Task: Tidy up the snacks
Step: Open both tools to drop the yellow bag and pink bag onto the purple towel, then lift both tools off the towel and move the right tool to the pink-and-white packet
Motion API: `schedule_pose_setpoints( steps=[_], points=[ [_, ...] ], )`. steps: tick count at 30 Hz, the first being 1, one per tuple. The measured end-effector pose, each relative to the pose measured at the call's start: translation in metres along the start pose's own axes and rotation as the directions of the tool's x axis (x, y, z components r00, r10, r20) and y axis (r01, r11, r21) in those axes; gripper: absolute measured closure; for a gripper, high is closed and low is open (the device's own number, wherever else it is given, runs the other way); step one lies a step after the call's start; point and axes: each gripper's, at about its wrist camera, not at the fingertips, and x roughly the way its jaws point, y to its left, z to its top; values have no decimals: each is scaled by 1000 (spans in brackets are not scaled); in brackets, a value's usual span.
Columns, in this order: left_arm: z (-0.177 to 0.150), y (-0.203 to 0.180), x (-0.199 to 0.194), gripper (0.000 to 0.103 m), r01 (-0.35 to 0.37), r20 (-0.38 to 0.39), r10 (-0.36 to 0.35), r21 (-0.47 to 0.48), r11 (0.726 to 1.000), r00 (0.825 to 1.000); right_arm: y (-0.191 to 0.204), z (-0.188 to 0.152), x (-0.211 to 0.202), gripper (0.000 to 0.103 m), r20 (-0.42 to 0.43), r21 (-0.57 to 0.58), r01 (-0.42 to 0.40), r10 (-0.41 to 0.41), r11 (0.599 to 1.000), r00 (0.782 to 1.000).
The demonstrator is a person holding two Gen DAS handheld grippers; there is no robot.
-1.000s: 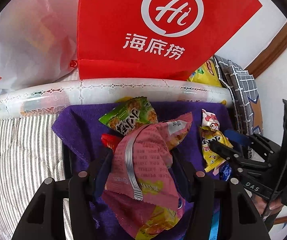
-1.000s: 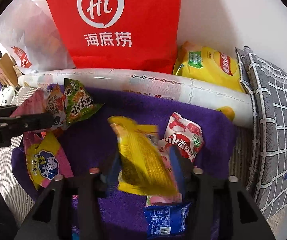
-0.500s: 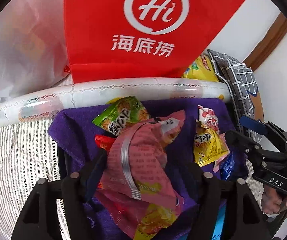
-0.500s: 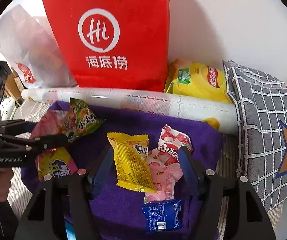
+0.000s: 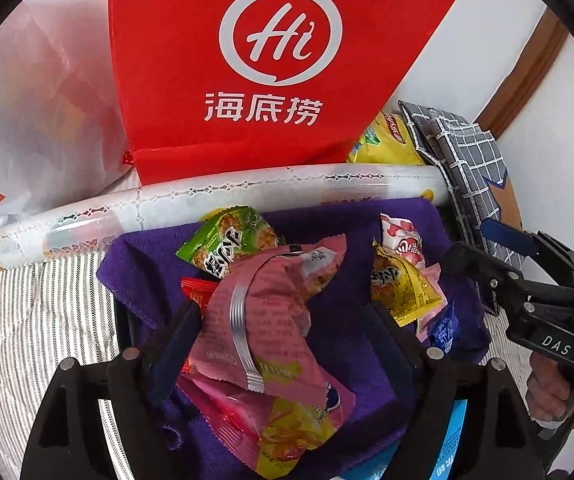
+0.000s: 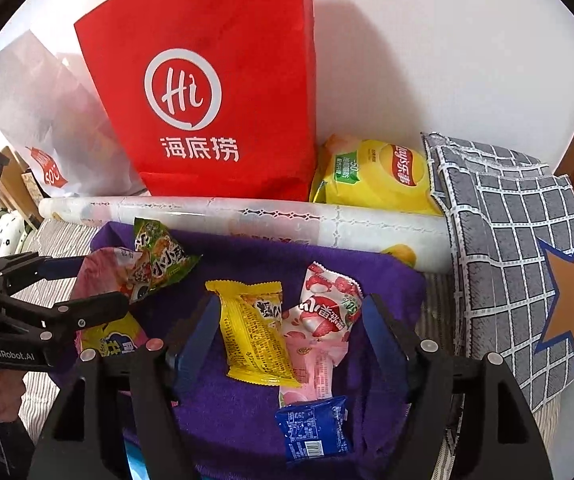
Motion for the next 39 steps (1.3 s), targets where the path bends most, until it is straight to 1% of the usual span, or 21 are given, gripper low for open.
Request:
schedule_pose_setpoints(
  steps=[2, 5, 10, 14, 20, 25, 28, 33, 36, 39],
  points=[
    [0, 0, -1, 20, 2, 0, -2, -2, 1000, 1000, -1, 1, -2, 27, 3, 4, 1, -1, 1000, 1000],
    [1, 1, -4, 20, 3, 6, -3, -5, 1000, 1000, -1, 2, -4, 27, 8, 11, -7, 7, 1000, 1000],
    [2, 2, -6, 20, 7, 1, -7, -14, 1000, 1000, 2, 2, -6, 26, 14, 7, 1, -1, 1000, 1000],
    [2, 2, -10, 20, 11, 6, -11, -15, 1000, 1000, 2, 3, -9, 26, 25, 18, -14, 13, 1000, 1000],
    [3, 0, -17, 20, 14, 17, -14, -11, 1000, 1000, 6, 4, -19, 26, 64, 27, -35, 34, 999, 997],
    [3, 0, -22, 20, 17, 26, -17, -10, 1000, 1000, 15, 4, -26, 25, 97, 0, -1, 1, 1000, 995],
    [3, 0, -30, 20, 34, 44, -33, -15, 999, 998, 18, 3, -32, 25, 112, -2, 7, -7, 1000, 994],
    [2, -2, -47, 20, 42, 89, -41, -13, 999, 995, 18, -5, -45, 25, 131, 26, 7, -10, 1000, 991],
    [1, -5, -58, 20, 56, 113, -55, -6, 998, 992, 20, -14, -54, 25, 121, 26, 31, -34, 999, 992],
    [-2, -10, -73, 20, 52, 145, -52, 6, 999, 988, 22, -27, -66, 25, 114, 33, 39, -43, 999, 993]
  ],
)
